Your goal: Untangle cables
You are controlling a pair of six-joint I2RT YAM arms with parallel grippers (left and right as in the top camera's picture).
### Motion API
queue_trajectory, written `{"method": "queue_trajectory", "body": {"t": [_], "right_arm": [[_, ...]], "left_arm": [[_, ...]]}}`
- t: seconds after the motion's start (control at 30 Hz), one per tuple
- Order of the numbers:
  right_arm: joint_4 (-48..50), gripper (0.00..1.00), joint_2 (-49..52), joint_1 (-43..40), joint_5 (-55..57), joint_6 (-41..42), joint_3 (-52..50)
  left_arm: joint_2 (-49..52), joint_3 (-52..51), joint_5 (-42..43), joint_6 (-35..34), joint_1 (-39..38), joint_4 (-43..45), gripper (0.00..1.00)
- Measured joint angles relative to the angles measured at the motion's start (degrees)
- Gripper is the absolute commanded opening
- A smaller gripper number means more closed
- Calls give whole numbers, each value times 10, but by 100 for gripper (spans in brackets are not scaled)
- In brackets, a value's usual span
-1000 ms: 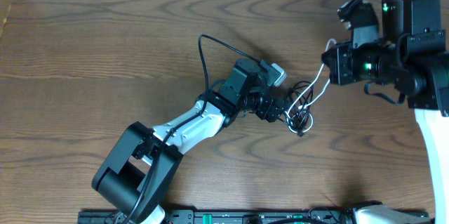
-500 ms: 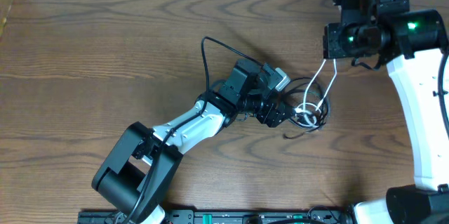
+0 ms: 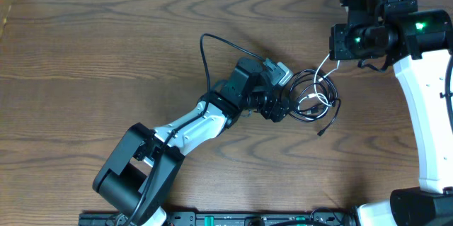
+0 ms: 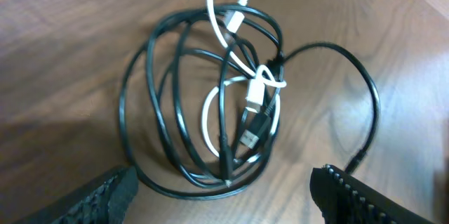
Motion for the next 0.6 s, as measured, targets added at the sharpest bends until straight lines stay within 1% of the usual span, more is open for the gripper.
{"method": "queue_trajectory", "body": {"t": [0.2, 0.47, 0.57, 0.6], "right_arm": [[0, 1, 0, 0, -16, 0, 0], [-1, 1, 0, 0, -42, 0, 0], [-3, 1, 0, 0, -47, 0, 0], [-4, 1, 0, 0, -48, 0, 0]], "left_arm": [[19, 0, -20, 0, 0, 50, 83], [90, 0, -18, -4, 0, 102, 82], [95, -1, -13, -6, 0, 131, 75], [95, -1, -11, -7, 0, 142, 75]]}}
